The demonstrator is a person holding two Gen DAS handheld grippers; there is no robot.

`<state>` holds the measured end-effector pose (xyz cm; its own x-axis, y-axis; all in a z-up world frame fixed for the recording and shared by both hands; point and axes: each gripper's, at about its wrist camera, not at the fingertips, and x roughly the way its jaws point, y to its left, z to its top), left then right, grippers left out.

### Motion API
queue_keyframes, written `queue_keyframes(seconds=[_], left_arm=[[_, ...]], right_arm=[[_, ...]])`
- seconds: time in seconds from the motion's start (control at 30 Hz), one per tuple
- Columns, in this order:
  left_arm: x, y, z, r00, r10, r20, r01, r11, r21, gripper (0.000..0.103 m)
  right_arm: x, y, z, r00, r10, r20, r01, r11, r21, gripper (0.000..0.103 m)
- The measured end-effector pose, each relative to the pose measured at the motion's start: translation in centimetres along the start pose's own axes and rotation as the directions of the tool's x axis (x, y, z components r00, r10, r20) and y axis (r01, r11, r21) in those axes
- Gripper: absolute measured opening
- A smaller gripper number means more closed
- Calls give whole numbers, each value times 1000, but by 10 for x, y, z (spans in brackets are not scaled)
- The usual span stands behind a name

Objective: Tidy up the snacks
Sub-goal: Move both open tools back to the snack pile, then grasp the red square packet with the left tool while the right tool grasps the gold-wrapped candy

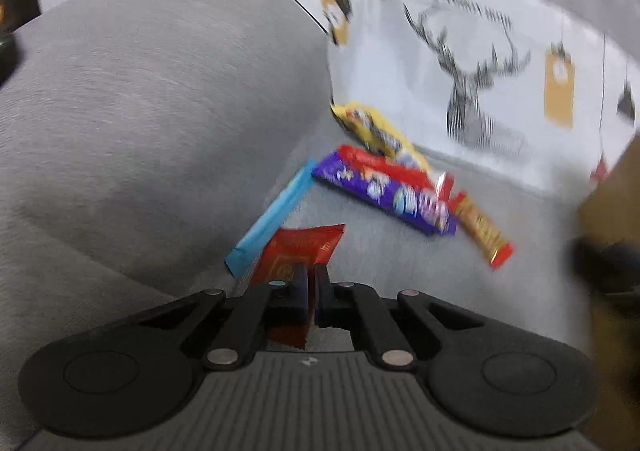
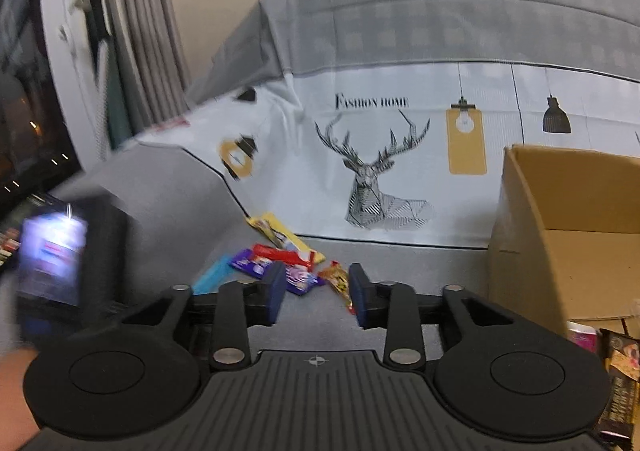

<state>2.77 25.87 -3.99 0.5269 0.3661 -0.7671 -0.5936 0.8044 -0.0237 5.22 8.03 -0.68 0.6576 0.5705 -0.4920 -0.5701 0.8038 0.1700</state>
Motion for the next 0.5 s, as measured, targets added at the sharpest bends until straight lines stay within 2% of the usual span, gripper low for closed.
queue_keyframes(seconds=[0.07,0.2,0.33,0.5], left_arm=[[-8,7,3,999,-49,16,50,997,-59,2],[-15,13,9,990,-139,24,141,980,-141,2],[-14,9,12,990,-140,3,140,981,-138,2],[-13,6,13,990,-140,-1,139,982,-128,2]], right_arm=[[25,6,-3,999,-50,-15,49,999,-16,52],[71,9,-10,991,-119,-63,118,993,-28,60],[106,9,-17,982,-155,-110,148,987,-68,61],[124,3,-24,975,-154,-159,143,987,-76,59]])
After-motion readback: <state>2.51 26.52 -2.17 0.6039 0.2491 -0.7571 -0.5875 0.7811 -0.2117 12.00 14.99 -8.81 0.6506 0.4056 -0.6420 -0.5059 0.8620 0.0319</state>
